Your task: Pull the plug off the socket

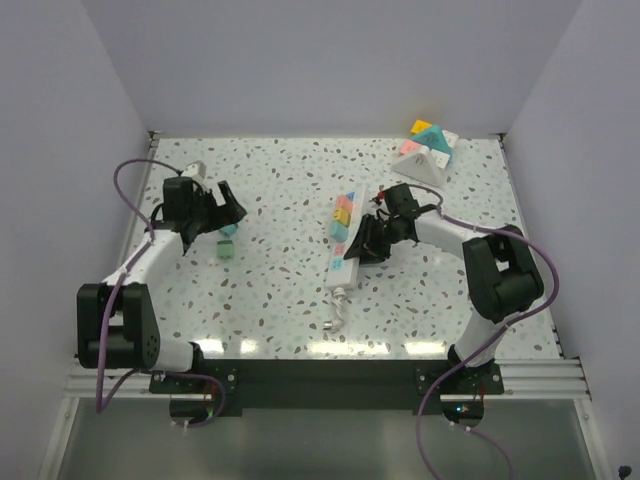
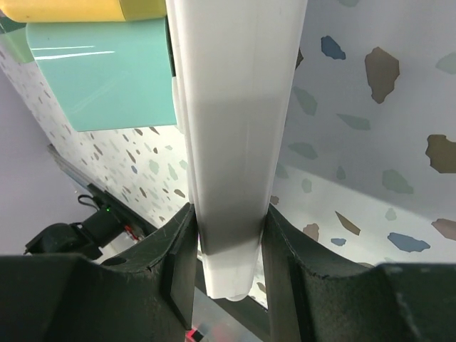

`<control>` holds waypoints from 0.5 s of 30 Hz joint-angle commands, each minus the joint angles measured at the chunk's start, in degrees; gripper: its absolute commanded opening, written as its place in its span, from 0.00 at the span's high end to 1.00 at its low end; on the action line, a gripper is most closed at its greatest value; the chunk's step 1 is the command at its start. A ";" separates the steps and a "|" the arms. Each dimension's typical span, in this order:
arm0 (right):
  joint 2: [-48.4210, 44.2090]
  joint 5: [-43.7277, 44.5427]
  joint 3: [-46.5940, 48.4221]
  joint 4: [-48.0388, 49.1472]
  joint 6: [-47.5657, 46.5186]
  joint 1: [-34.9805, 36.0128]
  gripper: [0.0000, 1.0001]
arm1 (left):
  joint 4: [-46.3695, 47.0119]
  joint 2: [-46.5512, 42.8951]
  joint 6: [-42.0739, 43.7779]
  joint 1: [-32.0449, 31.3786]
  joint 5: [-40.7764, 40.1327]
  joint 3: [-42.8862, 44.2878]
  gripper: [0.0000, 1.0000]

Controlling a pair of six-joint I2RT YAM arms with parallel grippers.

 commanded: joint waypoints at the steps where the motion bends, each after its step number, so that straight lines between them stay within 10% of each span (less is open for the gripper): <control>1: 1.07 10.51 0.15 -7.18 -2.67 2.40 1.00 | 4.16 -2.92 -1.10 -7.78 8.04 2.65 0.00; 7: 1.95 10.42 1.91 -6.56 -1.08 4.69 1.00 | 12.78 2.87 -3.13 -22.81 14.40 4.15 0.00; 15: 1.95 10.42 3.40 -5.60 0.76 7.50 1.00 | 16.29 13.95 -3.48 -27.57 14.49 8.72 0.00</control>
